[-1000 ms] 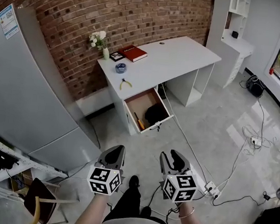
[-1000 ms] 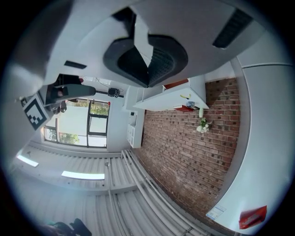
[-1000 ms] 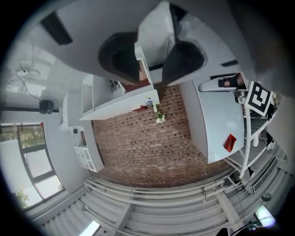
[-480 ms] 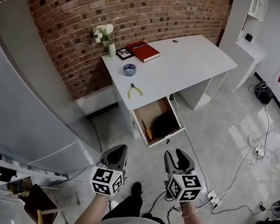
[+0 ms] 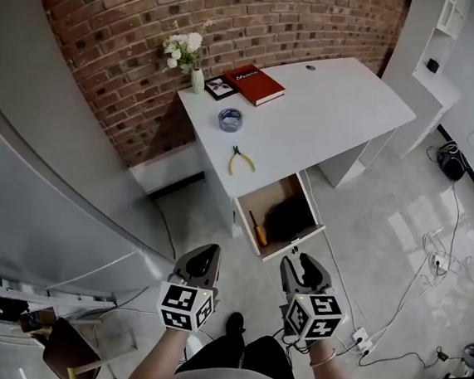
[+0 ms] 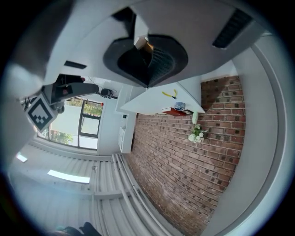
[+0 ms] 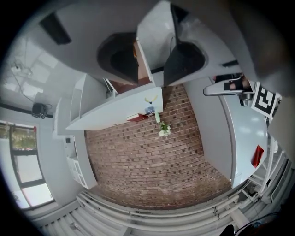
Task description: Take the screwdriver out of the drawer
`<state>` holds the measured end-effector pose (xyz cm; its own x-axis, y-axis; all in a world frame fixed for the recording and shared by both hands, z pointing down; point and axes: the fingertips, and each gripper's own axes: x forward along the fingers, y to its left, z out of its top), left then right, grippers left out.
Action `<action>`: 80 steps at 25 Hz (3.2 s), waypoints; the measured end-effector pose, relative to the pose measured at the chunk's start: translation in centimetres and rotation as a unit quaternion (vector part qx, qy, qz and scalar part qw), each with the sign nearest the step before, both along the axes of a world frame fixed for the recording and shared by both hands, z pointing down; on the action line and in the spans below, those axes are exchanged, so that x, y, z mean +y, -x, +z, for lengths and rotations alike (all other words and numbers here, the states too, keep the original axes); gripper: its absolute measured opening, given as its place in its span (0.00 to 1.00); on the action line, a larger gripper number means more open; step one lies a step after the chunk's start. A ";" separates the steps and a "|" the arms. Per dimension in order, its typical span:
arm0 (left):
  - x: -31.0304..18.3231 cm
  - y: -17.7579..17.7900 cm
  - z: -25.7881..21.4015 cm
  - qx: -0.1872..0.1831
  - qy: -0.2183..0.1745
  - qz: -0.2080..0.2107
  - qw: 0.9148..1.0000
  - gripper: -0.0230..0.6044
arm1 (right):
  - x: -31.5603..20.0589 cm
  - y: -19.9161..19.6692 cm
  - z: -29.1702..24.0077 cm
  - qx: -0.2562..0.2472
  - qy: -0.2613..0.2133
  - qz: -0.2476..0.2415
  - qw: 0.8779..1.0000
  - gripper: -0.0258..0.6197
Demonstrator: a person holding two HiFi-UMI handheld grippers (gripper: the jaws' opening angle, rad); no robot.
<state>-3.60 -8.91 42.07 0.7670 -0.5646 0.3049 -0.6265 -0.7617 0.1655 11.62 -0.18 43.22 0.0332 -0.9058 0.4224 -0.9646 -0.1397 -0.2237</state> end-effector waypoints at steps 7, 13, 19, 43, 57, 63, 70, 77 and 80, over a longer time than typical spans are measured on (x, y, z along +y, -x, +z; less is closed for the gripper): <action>-1.3 -1.1 0.9 0.001 0.011 0.004 1.000 0.03 | -2.7 -0.9 2.4 -0.001 0.034 -0.014 0.999 0.29; -3.0 -1.9 2.3 -0.015 0.017 -0.013 1.000 0.03 | -5.6 -1.7 5.0 0.005 0.061 -0.048 0.997 0.29; -4.8 -2.6 3.8 -0.017 0.030 -0.043 0.998 0.03 | -9.1 -2.4 8.7 0.010 0.099 -0.088 0.991 0.29; -8.9 -0.6 11.5 -0.040 0.086 -0.176 0.980 0.03 | -17.9 -3.4 26.9 0.032 0.253 -0.203 0.945 0.29; -11.2 0.7 17.1 -0.035 0.129 -0.217 0.967 0.03 | -20.0 -3.1 34.8 0.039 0.314 -0.233 0.919 0.29; -12.2 0.4 18.3 -0.040 0.128 -0.221 0.966 0.03 | -20.6 -3.7 37.5 0.037 0.339 -0.227 0.912 0.28; -12.7 0.6 19.6 -0.040 0.136 -0.234 0.962 0.03 | -20.4 -4.0 39.8 0.047 0.361 -0.236 0.901 0.28; -13.2 0.9 20.6 -0.037 0.143 -0.245 0.958 0.03 | -20.8 -4.0 41.6 0.047 0.374 -0.237 0.895 0.28; -13.4 1.0 20.9 -0.036 0.145 -0.249 0.957 0.03 | -20.9 -3.8 42.1 0.049 0.377 -0.239 0.894 0.28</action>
<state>-4.62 -22.35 62.98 0.3962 -0.7378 0.5465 -0.9175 -0.2952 0.2667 15.39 -21.11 85.32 -0.2108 -0.2860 0.9347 -0.9644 0.2171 -0.1510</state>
